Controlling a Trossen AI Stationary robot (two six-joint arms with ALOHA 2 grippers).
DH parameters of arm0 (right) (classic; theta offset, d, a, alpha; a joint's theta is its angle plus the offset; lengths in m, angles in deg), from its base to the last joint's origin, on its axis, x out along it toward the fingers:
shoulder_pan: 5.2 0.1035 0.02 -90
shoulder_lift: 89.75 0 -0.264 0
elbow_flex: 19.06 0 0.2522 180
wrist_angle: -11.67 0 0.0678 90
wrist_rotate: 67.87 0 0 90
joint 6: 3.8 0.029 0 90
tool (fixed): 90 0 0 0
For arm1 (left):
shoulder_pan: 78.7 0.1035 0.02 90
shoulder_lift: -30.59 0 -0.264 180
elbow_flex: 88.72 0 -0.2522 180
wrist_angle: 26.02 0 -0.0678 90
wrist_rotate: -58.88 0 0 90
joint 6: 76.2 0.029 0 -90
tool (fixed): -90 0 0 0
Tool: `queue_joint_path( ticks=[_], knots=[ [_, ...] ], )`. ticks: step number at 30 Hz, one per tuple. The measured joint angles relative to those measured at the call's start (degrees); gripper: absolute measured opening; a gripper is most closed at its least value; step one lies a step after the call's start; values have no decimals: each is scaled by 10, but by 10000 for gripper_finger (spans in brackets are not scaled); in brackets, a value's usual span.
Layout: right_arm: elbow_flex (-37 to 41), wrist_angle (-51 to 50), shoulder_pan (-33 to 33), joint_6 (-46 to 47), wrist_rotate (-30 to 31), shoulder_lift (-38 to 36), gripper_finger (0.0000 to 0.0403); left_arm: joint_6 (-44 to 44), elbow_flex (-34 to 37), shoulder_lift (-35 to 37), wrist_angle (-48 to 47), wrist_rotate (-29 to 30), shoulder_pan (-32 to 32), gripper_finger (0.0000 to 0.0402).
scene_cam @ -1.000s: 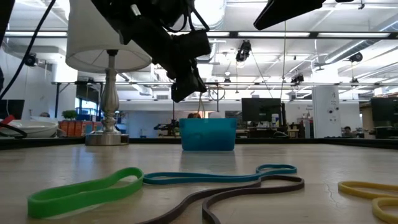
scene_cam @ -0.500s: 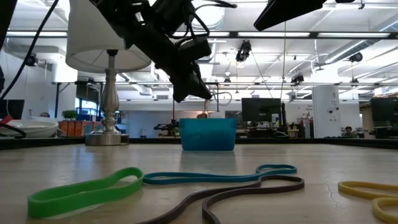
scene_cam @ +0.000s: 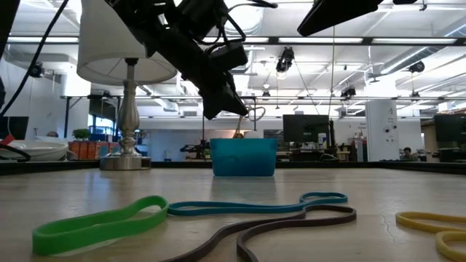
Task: Pick and place rubber bands into bin
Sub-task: Put the yellow rubber band into the blue bin
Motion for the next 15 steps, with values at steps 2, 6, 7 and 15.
queue_joint_path(
  ticks=[2,6,7,15],
  knots=[
    [0,0,0,0,0,0,68,0,0,0,0,1,0,2],
    [0,0,0,0,0,0,68,0,0,0,-3,1,0,2],
    [1,0,0,0,0,0,68,0,0,0,-3,1,0,2],
    [1,0,0,0,0,0,68,0,0,0,-9,2,0,31]
  ],
)
